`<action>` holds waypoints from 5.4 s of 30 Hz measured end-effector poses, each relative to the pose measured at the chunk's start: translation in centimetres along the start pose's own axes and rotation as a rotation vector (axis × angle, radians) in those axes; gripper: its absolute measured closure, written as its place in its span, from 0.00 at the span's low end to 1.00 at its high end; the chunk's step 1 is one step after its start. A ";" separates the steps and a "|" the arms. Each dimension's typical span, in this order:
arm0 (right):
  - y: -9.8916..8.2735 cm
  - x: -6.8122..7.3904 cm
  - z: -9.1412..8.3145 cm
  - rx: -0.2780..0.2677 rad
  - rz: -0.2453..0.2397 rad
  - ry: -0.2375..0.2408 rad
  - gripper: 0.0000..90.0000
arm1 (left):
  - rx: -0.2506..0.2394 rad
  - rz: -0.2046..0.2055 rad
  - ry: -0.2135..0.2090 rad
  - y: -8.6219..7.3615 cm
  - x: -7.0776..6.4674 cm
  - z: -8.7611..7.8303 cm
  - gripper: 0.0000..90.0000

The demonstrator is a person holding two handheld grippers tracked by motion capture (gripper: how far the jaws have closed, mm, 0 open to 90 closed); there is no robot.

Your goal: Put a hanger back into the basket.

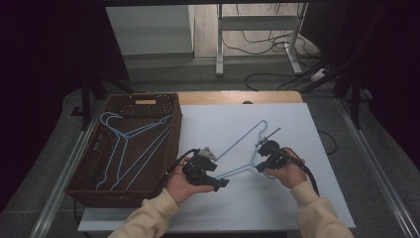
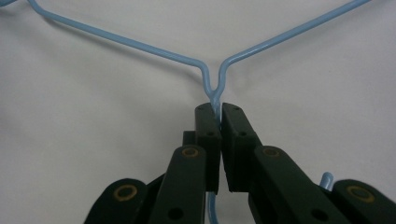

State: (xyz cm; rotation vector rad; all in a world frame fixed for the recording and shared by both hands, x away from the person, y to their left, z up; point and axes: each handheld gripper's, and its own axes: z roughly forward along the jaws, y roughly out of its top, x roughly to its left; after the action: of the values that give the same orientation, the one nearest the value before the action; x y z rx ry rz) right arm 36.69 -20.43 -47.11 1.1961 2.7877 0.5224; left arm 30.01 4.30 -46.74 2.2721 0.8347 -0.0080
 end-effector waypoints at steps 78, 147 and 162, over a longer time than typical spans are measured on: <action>-8.8 -5.3 -4.9 -0.512 0.145 -0.028 0.38 | -0.274 -0.033 -0.052 1.9 0.8 -9.0 0.96; -8.5 -4.8 -3.7 -0.470 0.117 -0.016 0.33 | -0.388 -0.367 0.084 -12.9 14.6 -20.2 0.96; -8.5 -4.9 -3.7 -0.467 0.116 -0.018 0.33 | -0.296 -0.514 0.197 -14.2 16.8 -18.4 0.94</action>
State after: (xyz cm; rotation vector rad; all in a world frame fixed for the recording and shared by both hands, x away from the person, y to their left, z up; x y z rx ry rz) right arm 33.49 -30.44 -46.80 1.2380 2.3890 1.0889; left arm 31.15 32.93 -45.66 1.7528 1.4058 0.0992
